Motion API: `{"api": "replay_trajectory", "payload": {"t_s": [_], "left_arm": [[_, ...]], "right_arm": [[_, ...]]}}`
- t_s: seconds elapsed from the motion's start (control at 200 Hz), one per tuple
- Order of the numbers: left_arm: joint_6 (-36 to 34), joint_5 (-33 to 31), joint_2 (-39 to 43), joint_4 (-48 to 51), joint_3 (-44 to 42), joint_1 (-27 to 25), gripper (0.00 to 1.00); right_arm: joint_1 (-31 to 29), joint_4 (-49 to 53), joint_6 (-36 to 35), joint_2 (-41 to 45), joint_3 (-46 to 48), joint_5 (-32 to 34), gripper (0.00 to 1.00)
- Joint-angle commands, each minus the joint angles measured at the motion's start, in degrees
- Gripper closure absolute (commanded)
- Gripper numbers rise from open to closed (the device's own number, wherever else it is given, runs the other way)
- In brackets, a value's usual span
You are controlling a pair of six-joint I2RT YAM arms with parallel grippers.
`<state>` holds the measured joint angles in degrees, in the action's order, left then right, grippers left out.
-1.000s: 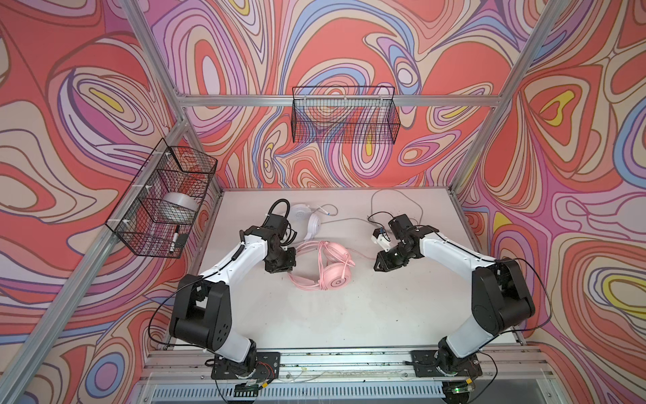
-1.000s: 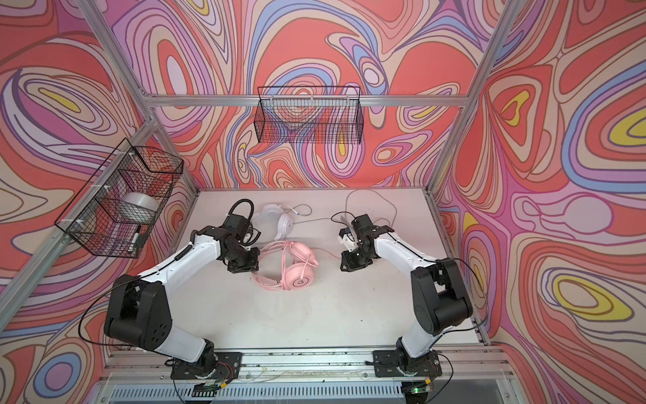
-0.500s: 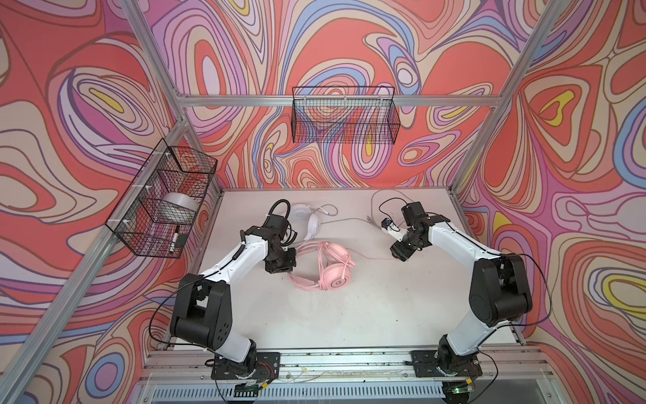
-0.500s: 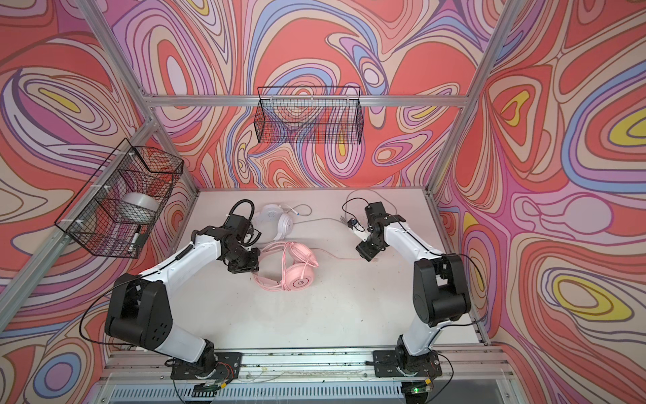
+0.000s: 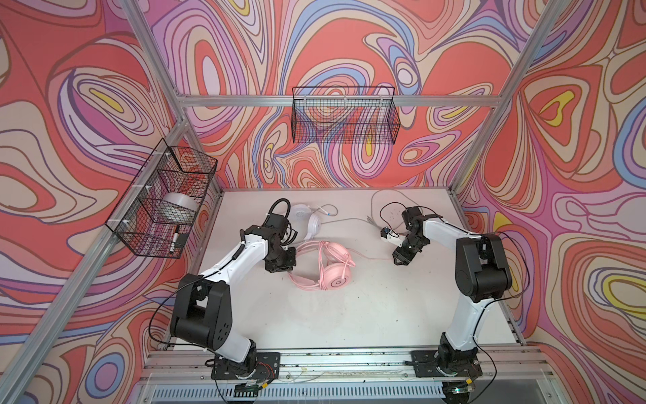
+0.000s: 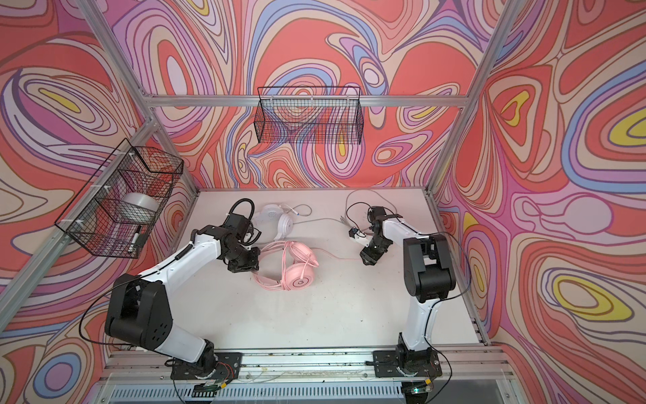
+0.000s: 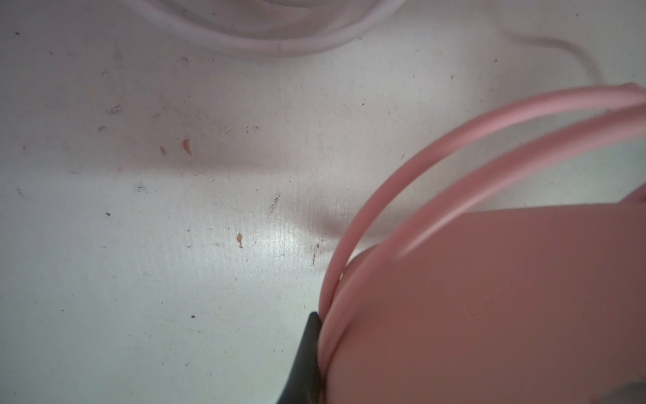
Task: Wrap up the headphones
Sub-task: 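Close the right gripper on the pink USB plug, then carry the pink plug to the held headset and tuck it into the coil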
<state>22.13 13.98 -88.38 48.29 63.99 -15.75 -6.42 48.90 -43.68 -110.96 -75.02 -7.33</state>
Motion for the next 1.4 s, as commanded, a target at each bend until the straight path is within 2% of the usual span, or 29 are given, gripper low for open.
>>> {"api": "replay_trajectory", "payload": {"t_s": [0.0,0.07,0.311,0.521,0.606,0.736,0.851,0.997,1.212,1.392], "left_arm": [[-0.33,2.59,0.98,0.92,1.89,0.04,1.00],[-0.33,2.50,1.18,1.01,1.71,0.05,1.00],[-0.07,2.55,0.94,0.62,1.51,0.09,1.00],[0.93,3.50,0.30,-0.45,1.52,0.02,1.00],[1.24,3.99,0.23,-0.82,1.56,0.05,1.00],[1.69,4.19,0.30,-0.92,1.99,0.02,1.00],[2.33,4.30,0.52,-0.83,2.11,0.06,1.00],[5.83,5.26,0.97,-1.58,2.40,0.04,1.00],[11.49,4.22,0.84,-1.08,4.29,0.03,1.00],[16.63,6.48,0.85,-3.92,4.39,0.10,1.00]], "right_arm": [[0.61,1.77,0.94,-2.01,-1.44,1.18,0.43],[0.71,3.00,1.73,-2.93,-1.90,1.15,0.46],[0.66,6.47,5.19,-2.35,-0.29,0.05,0.72],[0.42,4.84,7.83,2.25,4.01,-0.12,0.81],[-0.23,4.16,9.38,4.06,5.58,-0.74,0.91],[-2.25,2.10,11.14,6.67,7.96,-1.11,1.00],[-4.50,-0.05,12.35,9.11,10.02,-0.28,1.00],[-8.92,-3.61,15.61,16.10,12.98,0.61,1.00],[-17.93,-8.74,25.88,25.22,17.41,5.77,1.00],[-24.57,-8.03,30.61,31.07,20.58,5.09,1.00]]}}
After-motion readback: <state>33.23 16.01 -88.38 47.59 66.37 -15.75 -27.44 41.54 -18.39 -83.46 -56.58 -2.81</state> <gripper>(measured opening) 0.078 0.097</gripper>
